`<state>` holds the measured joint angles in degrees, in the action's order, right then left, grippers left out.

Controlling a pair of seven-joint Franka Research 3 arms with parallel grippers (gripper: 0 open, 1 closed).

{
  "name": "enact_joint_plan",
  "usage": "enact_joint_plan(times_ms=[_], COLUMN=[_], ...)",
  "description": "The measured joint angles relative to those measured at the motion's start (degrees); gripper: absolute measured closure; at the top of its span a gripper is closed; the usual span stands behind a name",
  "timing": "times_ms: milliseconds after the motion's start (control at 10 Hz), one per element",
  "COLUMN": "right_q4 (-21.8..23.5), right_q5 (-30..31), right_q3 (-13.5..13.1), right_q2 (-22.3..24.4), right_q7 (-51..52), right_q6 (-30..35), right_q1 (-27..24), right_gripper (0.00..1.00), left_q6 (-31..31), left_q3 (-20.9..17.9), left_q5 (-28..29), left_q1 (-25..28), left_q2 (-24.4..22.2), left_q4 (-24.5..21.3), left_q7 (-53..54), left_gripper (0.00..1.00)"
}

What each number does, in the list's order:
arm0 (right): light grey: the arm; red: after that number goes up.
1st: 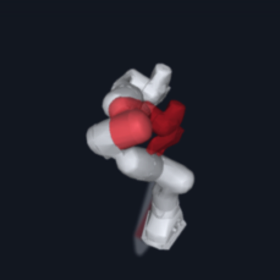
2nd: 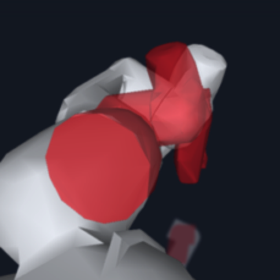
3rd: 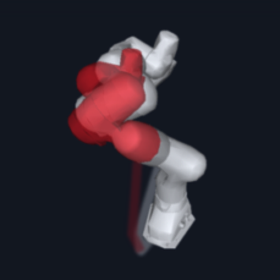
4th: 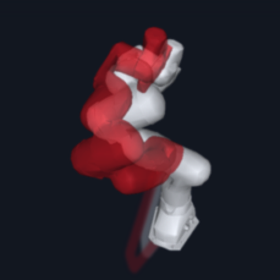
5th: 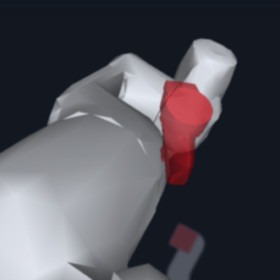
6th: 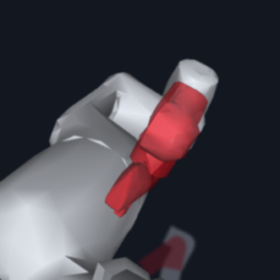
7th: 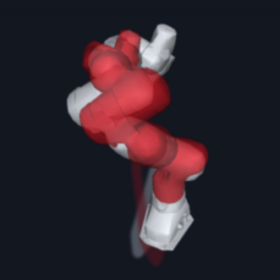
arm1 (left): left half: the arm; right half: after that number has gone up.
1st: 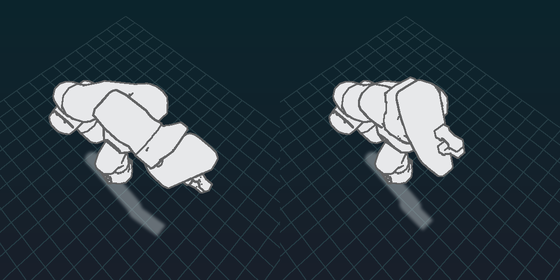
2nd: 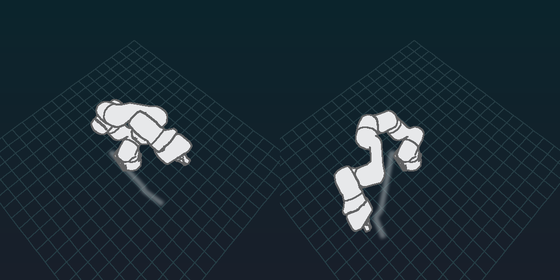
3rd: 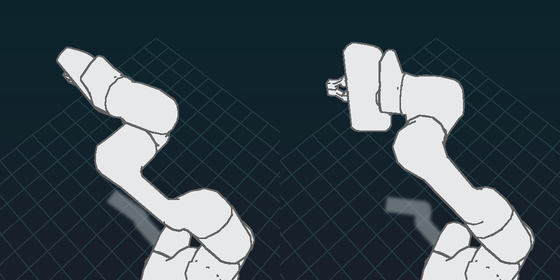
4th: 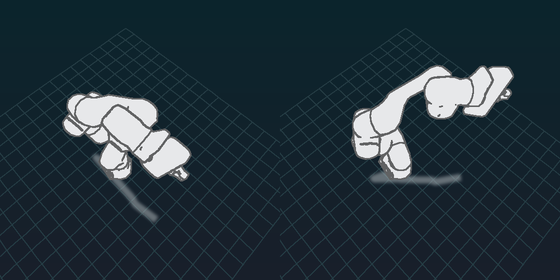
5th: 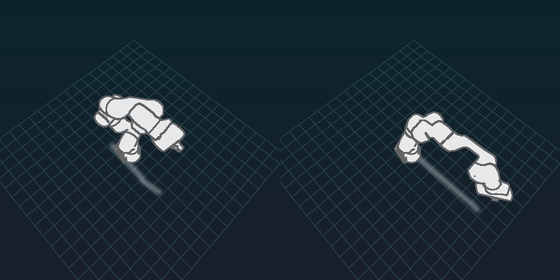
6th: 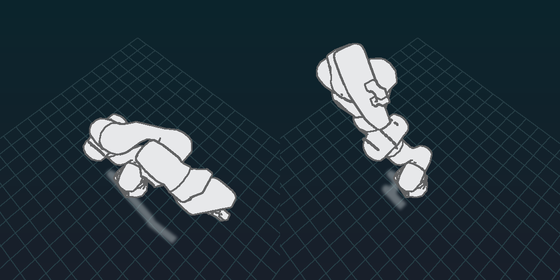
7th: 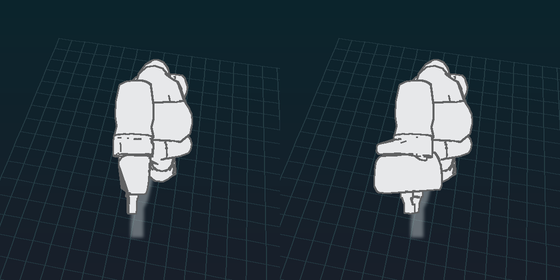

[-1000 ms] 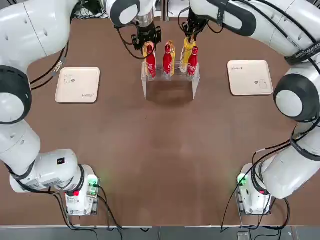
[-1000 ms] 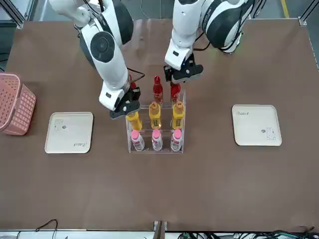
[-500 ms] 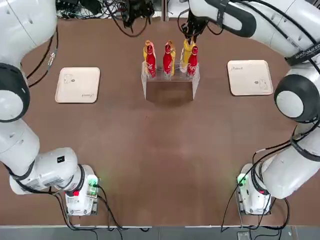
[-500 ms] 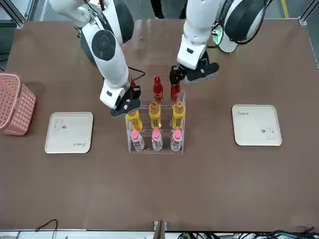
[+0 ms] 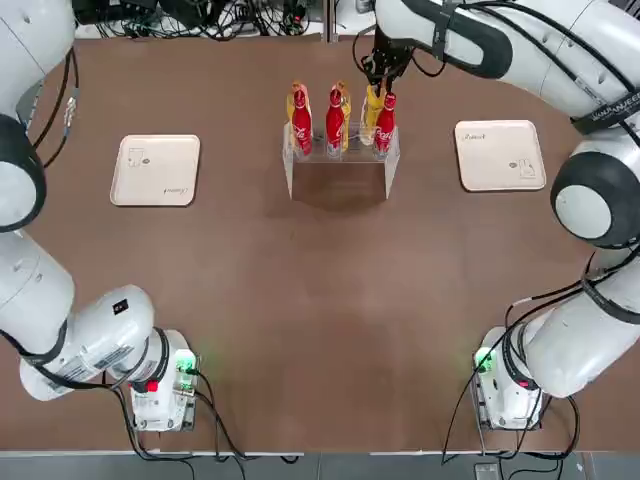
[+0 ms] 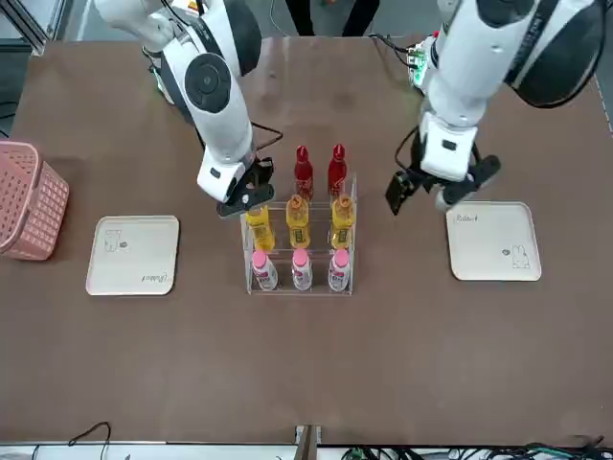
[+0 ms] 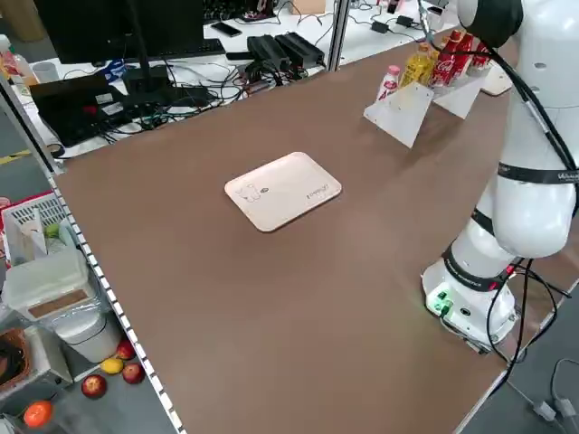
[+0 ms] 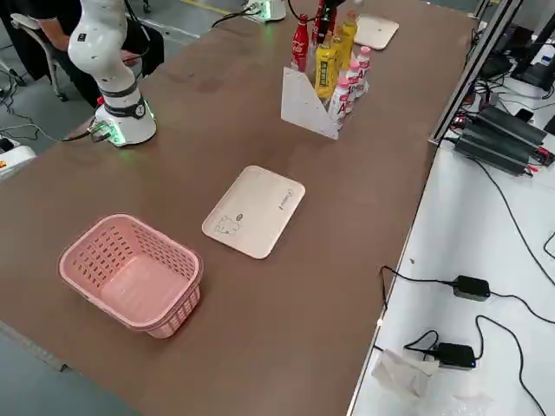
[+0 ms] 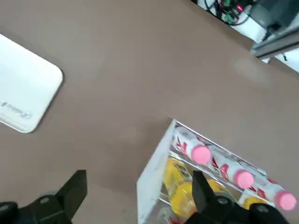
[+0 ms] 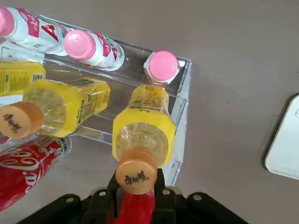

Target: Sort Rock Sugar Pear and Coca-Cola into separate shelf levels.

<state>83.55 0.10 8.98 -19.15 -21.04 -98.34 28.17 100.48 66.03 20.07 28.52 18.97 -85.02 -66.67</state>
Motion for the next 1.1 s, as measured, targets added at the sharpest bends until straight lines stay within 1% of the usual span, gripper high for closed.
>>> enact_joint_plan(times_ms=[200, 300, 400, 500, 600, 800, 900, 1000, 1100], right_q4=[0.04, 0.04, 0.07, 0.10, 0.15, 0.23, 0.23, 0.20, 0.01], right_q5=[0.00, 0.00, 0.01, 0.03, 0.05, 0.06, 0.07, 0.06, 0.03], right_q3=[0.00, 0.00, -0.02, -0.03, -0.04, -0.04, -0.08, -0.12, -0.17], right_q2=[0.18, 0.27, 0.35, 0.37, 0.37, 0.37, 0.39, 0.54, 1.07], right_q7=[-0.03, -0.03, -0.03, -0.03, -0.03, -0.46, -1.47, -2.38, -2.95], right_q6=[0.63, 0.52, 0.04, -0.39, -0.64, -0.75, -0.74, -0.75, -0.89], right_q1=[-0.10, -0.23, -0.48, -0.69, -0.77, -0.79, -1.00, -1.87, -3.52], right_gripper=[0.70, 0.75, 0.83, 0.88, 0.88, 0.84, 0.78, 0.65, 0.49], left_q6=[-2.01, -2.67, -3.48, -4.49, -5.29, -5.77, -6.73, -8.59, -9.73], left_q3=[0.09, 0.13, 0.19, 0.20, 0.21, -0.03, -1.95, -7.77, -16.23], left_q5=[0.00, 0.00, 0.00, 0.00, 0.00, -0.59, -2.65, -6.31, -10.71], left_q1=[3.13, 4.33, 4.89, 4.94, 5.27, 7.72, 7.91, 5.71, 1.10], left_q2=[-0.08, -0.16, -0.32, -0.75, -1.29, -2.11, -2.68, -4.20, -6.44], left_q4=[0.09, 0.15, 0.23, 0.31, 0.31, 0.62, 1.81, 3.57, 4.78], left_q7=[2.34, 3.49, 4.77, 5.82, 6.97, 12.02, 15.69, 21.38, 27.57], left_gripper=[0.01, 0.01, 0.01, 0.01, 0.01, 0.00, 0.01, 0.01, 0.00])
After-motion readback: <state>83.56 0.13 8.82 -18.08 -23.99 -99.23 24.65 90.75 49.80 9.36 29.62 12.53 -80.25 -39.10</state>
